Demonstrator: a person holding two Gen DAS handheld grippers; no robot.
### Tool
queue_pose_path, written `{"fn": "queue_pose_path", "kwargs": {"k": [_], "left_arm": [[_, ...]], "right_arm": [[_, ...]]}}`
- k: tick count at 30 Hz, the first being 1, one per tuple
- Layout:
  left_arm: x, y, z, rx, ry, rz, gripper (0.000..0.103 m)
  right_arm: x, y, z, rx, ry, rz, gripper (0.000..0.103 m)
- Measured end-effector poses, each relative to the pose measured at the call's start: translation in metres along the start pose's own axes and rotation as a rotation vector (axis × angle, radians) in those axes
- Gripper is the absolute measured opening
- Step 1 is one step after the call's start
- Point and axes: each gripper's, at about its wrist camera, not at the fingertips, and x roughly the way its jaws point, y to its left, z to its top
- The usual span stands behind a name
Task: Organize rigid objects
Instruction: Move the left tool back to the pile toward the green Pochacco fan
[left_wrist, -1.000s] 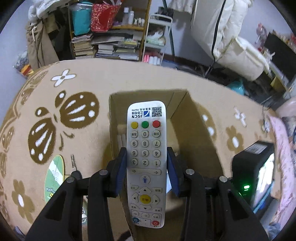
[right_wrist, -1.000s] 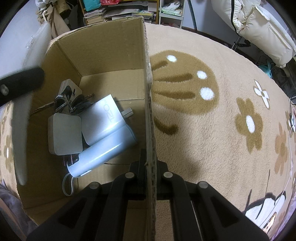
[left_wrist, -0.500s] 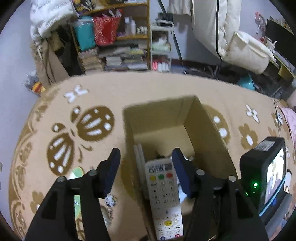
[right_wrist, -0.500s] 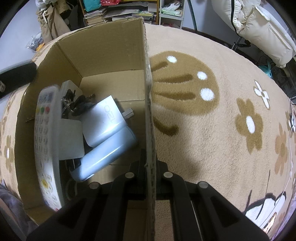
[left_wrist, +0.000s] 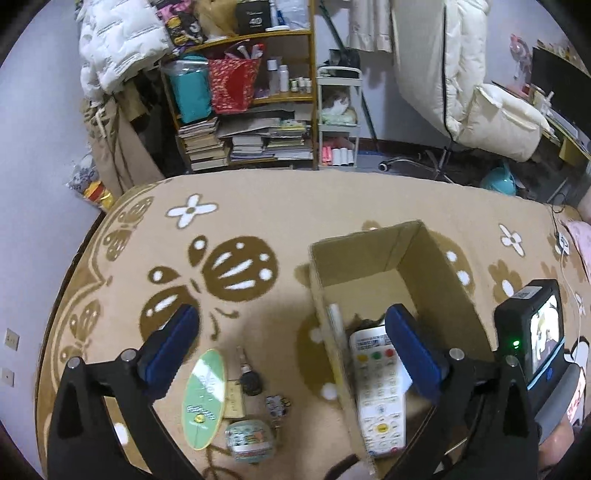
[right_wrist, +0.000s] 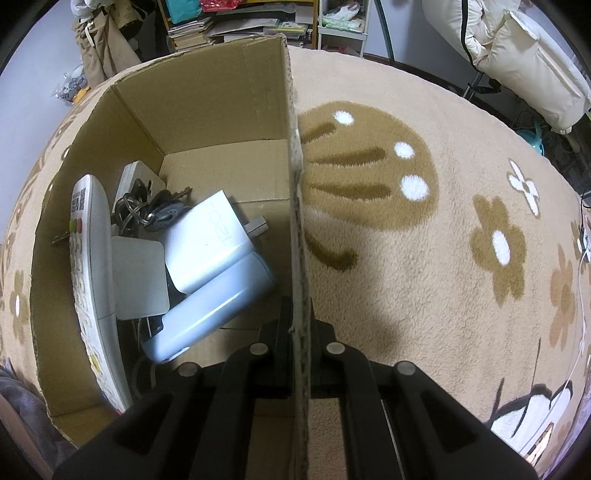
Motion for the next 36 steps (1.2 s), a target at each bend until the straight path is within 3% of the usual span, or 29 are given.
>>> {"fn": "queue_pose_path", "kwargs": {"k": [7, 11, 15, 21, 28, 36], "left_arm": [[0.008, 0.052, -0.012, -0.077, 0.051, 0.024, 0.100], [0.015, 0.079, -0.022, -0.079, 0.054, 0.100, 0.100], [0.026, 0.111, -0.028, -0.163, 0.085, 0.093, 0.100], [0.061, 0.143, -0.047, -0.189, 0.193, 0.131, 0.100], [0.094, 0.146, -0.065, -0.196, 0.314, 0.079, 0.100], [0.112, 0.139, -0.084, -0.162, 0.386, 0.101, 0.097]], "right_arm": [[0.000, 0.000, 0.000, -0.002, 0.000, -0.002, 0.005], [0.000, 0.000, -0.001, -0.002, 0.001, -0.002, 0.005], [0.000, 0.001, -0.001, -0.003, 0.001, -0.002, 0.005], [0.001, 0.001, -0.001, -0.005, 0.000, -0.002, 0.005], [0.001, 0.000, -0.001, -0.005, 0.001, -0.003, 0.005], [0.001, 0.001, -0.001, -0.006, 0.001, -0.003, 0.005]]}}
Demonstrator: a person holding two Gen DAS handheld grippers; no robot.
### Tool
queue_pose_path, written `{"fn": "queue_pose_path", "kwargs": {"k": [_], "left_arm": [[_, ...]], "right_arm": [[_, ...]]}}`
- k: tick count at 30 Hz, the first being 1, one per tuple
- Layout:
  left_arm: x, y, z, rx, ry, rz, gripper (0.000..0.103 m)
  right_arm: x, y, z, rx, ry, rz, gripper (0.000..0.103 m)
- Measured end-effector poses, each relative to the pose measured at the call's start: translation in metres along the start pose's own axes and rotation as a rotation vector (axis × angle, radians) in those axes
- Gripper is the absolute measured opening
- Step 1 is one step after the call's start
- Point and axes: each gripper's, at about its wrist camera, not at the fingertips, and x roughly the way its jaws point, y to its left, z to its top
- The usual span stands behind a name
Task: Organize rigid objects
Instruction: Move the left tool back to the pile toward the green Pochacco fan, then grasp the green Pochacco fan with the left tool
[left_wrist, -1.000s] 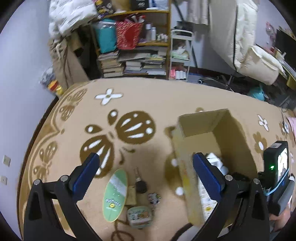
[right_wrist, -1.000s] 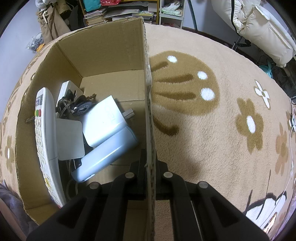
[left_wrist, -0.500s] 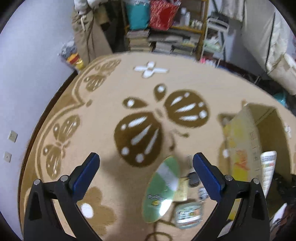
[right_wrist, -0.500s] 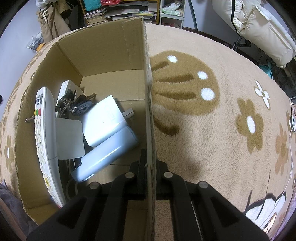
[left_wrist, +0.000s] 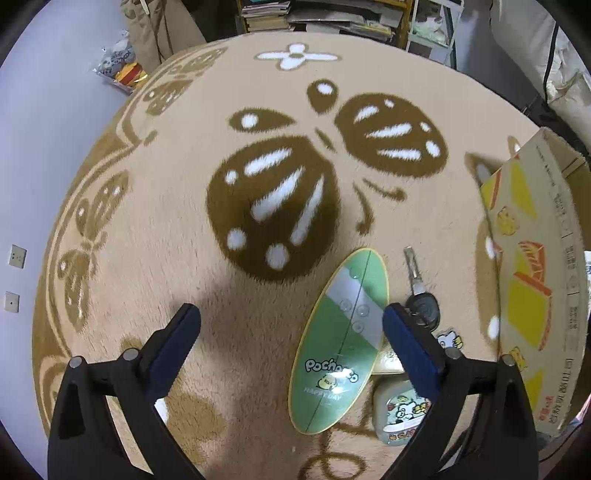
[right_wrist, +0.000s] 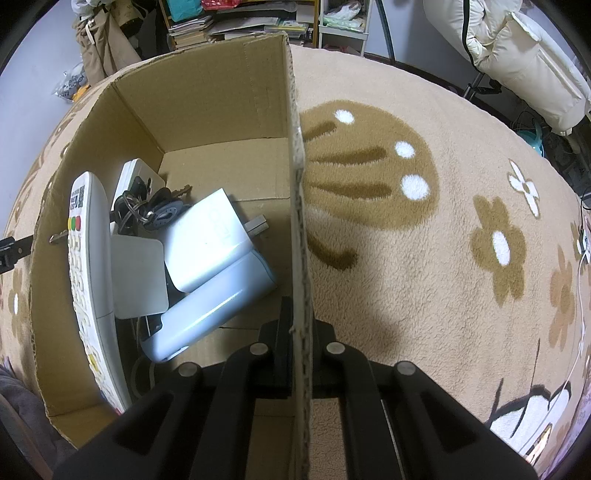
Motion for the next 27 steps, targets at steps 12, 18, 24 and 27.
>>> {"fn": "queue_pose_path", "kwargs": {"k": [12, 18, 24, 27], "left_arm": [[0.031, -0.010, -0.007, 0.032, 0.103, -0.029, 0.091], [0.034, -0.008, -0.008, 0.008, 0.122, -0.065, 0.079], [0.038, -0.015, -0.010, 0.031, 0.143, -0.023, 0.073], [0.040, -0.024, -0.011, 0.069, 0.156, 0.012, 0.073]], "right_arm": [[0.000, 0.000, 0.000, 0.000, 0.001, 0.001, 0.005], [0.000, 0.000, 0.000, 0.001, 0.001, 0.001, 0.005], [0.000, 0.001, 0.000, 0.001, 0.001, 0.001, 0.005], [0.000, 0.001, 0.000, 0.000, 0.001, -0.001, 0.005]]}}
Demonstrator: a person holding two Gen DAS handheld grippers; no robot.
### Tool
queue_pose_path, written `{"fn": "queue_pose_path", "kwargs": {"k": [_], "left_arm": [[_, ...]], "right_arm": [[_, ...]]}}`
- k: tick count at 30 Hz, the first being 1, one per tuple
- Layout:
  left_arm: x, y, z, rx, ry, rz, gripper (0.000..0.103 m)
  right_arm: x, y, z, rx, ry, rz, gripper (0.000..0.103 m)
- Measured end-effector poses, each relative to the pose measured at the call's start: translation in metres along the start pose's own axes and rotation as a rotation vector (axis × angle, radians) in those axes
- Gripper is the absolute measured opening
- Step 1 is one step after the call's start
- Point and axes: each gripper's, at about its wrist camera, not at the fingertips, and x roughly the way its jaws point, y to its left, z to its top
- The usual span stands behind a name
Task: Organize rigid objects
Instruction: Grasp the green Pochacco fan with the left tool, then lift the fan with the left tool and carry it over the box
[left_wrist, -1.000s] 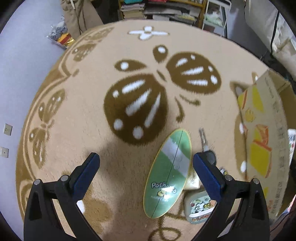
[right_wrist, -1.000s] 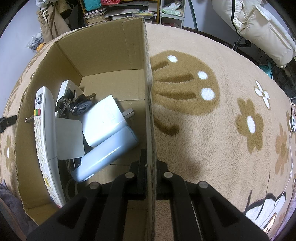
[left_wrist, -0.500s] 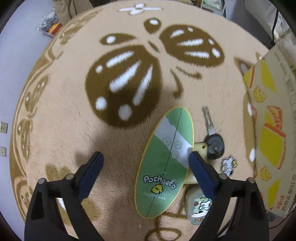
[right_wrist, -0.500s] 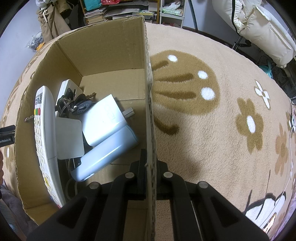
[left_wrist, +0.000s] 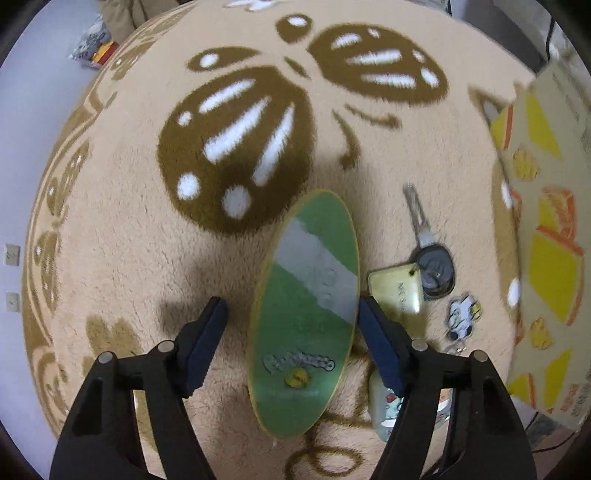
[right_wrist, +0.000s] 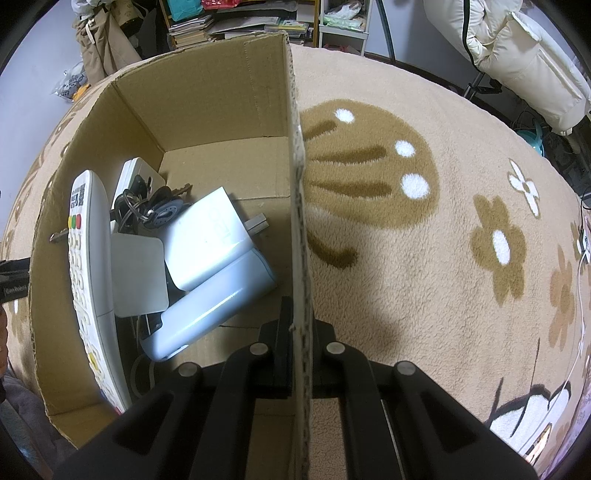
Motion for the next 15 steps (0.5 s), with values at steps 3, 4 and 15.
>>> {"fn": "queue_pose_path", "kwargs": {"k": [3, 4, 15], "left_arm": [[0.002, -0.003, 0.001, -0.015, 0.002, 0.000, 0.068], [0.001, -0.004, 0.001, -0.021, 0.003, -0.013, 0.061], [-0.028, 0.021, 0.005, -0.149, -0.050, -0.005, 0.055]], "right_arm": [[0.000, 0.000, 0.000, 0.001, 0.000, 0.002, 0.005], [0.000, -0.001, 0.000, 0.001, 0.000, 0.003, 0.005], [0.000, -0.001, -0.001, 0.000, 0.001, 0.000, 0.005]]}}
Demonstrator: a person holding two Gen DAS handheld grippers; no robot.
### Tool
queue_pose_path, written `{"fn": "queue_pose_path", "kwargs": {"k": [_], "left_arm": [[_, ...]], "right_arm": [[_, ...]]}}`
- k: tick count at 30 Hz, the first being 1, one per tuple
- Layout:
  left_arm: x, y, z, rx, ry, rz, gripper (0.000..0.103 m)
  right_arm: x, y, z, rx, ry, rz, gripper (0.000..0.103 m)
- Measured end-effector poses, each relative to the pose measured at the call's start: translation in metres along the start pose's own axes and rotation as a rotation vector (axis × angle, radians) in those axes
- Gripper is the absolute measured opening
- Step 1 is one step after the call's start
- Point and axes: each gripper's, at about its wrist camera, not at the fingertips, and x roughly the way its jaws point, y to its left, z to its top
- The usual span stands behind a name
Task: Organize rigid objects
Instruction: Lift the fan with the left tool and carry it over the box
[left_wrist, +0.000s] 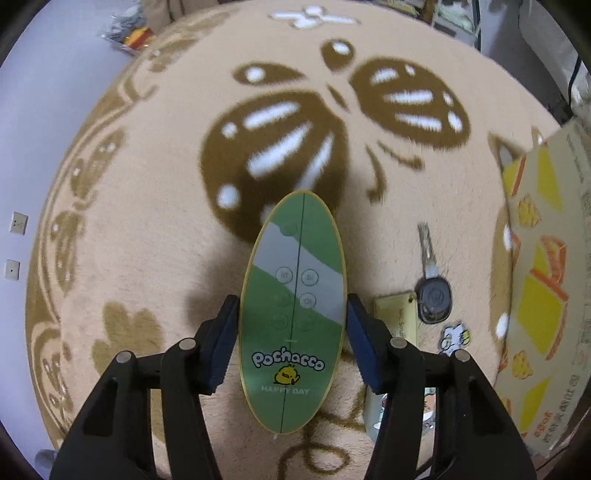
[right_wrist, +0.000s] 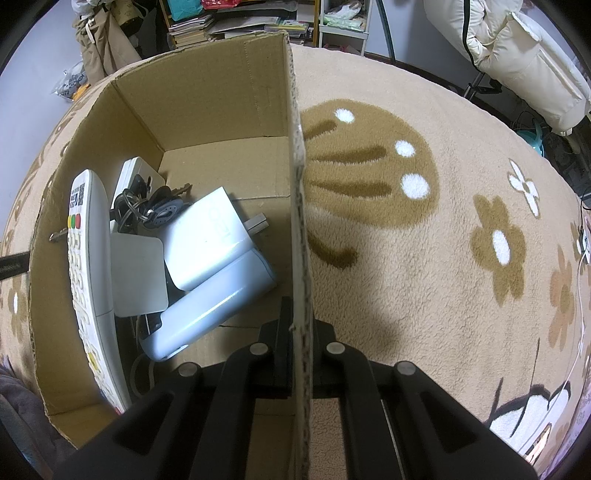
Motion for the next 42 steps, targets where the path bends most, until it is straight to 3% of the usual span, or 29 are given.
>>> {"fn": "queue_pose_path", "kwargs": {"k": [8, 12, 21, 25, 33, 39, 42], "left_arm": [[-0.051, 0.013, -0.006, -0.038, -0.114, -0.041, 0.055], [-0.080, 0.004, 0.000, -0.076, -0.172, -0.097, 0.055], [-0.116, -0.022, 0.010, -0.057, -0.272, -0.118, 0.055], [-0.128, -0.047, 0.011, -0.007, -0.304, -0.129, 0.055], [-0.162, -0.123, 0.007, 0.197, -0.394, -0.152, 0.055], [-0.158, -0.159, 0.004, 0.258, -0.383, -0.156, 0.055], [-0.152, -0.173, 0.005, 0.265, -0.360, -0.194, 0.055]], "right_arm": [[0.000, -0.001, -0.001, -0.001, 0.000, 0.000, 0.005], [0.000, -0.001, -0.001, -0.002, 0.001, -0.002, 0.005], [0.000, -0.001, -0.001, -0.003, 0.000, -0.004, 0.005], [-0.001, 0.000, 0.000, -0.004, 0.001, -0.005, 0.005], [0.000, 0.004, 0.000, -0.014, -0.001, -0.017, 0.005], [-0.001, 0.002, -0.002, -0.018, -0.001, -0.023, 0.005], [0.000, 0.001, -0.002, -0.020, -0.001, -0.025, 0.005]]}}
